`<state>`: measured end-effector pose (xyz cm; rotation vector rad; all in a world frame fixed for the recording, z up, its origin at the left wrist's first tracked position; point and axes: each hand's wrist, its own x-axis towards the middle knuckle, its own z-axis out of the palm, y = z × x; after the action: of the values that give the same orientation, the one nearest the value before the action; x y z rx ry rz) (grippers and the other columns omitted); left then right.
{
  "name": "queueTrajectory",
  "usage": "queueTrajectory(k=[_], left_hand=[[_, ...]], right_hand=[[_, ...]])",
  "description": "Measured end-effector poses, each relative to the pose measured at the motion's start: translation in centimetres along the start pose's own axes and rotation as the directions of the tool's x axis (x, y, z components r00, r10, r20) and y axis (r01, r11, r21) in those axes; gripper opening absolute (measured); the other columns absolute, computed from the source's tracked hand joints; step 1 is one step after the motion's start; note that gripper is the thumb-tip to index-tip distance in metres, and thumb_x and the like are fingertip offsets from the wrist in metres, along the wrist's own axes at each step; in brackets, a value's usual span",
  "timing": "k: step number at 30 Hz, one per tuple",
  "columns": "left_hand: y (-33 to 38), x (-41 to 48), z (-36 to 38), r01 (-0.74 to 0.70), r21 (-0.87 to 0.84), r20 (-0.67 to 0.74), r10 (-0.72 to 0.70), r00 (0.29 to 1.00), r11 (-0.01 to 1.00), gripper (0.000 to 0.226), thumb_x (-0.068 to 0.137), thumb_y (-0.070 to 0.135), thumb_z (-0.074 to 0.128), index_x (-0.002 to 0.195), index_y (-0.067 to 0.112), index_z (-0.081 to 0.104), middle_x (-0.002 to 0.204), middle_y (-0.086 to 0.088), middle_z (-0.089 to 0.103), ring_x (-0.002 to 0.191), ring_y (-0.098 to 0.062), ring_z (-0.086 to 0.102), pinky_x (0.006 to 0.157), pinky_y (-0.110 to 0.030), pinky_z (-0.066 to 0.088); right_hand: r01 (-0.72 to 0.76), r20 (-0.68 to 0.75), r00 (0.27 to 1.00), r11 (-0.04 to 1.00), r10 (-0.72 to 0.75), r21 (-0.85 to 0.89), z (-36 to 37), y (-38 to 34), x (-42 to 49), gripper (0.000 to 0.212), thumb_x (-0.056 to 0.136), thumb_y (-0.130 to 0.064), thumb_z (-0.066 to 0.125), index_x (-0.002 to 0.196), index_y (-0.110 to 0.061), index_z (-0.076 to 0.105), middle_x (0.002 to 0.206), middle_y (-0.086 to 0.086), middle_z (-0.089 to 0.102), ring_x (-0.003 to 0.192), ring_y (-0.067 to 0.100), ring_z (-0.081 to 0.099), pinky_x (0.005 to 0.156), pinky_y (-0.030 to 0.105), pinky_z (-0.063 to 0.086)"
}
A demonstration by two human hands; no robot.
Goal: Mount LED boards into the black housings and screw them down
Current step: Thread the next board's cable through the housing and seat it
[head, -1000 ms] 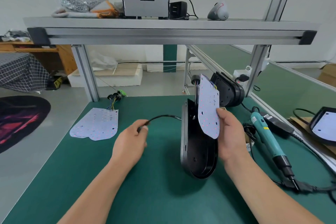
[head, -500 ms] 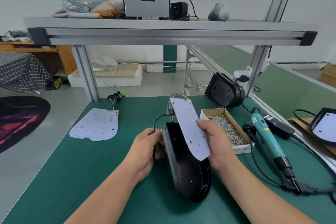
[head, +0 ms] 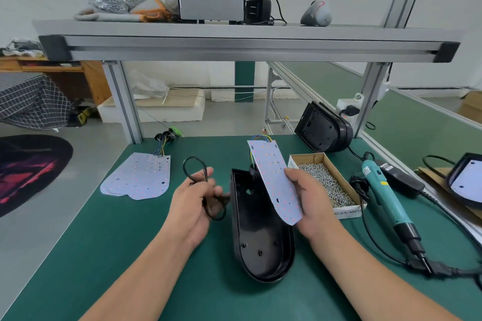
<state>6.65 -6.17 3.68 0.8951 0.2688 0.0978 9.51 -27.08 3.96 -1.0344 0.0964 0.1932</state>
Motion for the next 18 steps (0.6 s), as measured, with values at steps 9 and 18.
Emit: queueTrajectory(k=[9,18], left_hand=[[-0.3,0.0,-1.6,-0.261,0.521,0.352,0.074,0.933,0.813,0.049,0.075,0.051,0.08,0.107,0.017,0.066,0.085,-0.002,0.065,0.074,-0.018,0.057,0.085,-0.042,0.042],[0.7,1.2,-3.1,-0.308,0.639,0.347,0.093,0.933,0.705,0.065,0.061,0.08,0.086,0.082,0.025,0.06,0.057,-0.002,0.054,0.062,-0.019,0.047,0.083,-0.045,0.045]], right_hand=[[0.002,-0.057,0.998,1.0,-0.002,0.003,-0.5,0.3,0.8,0.039,0.101,-0.018,0.056,0.074,-0.012,0.084,0.084,0.009,0.079,0.064,0.022,0.075,0.051,0.027,0.056],[-0.055,0.012,0.998,0.993,0.057,-0.105,-0.7,-0.2,0.7,0.029,0.101,-0.02,0.056,0.1,-0.008,0.083,0.111,0.016,0.078,0.089,0.031,0.075,0.073,0.037,0.061]])
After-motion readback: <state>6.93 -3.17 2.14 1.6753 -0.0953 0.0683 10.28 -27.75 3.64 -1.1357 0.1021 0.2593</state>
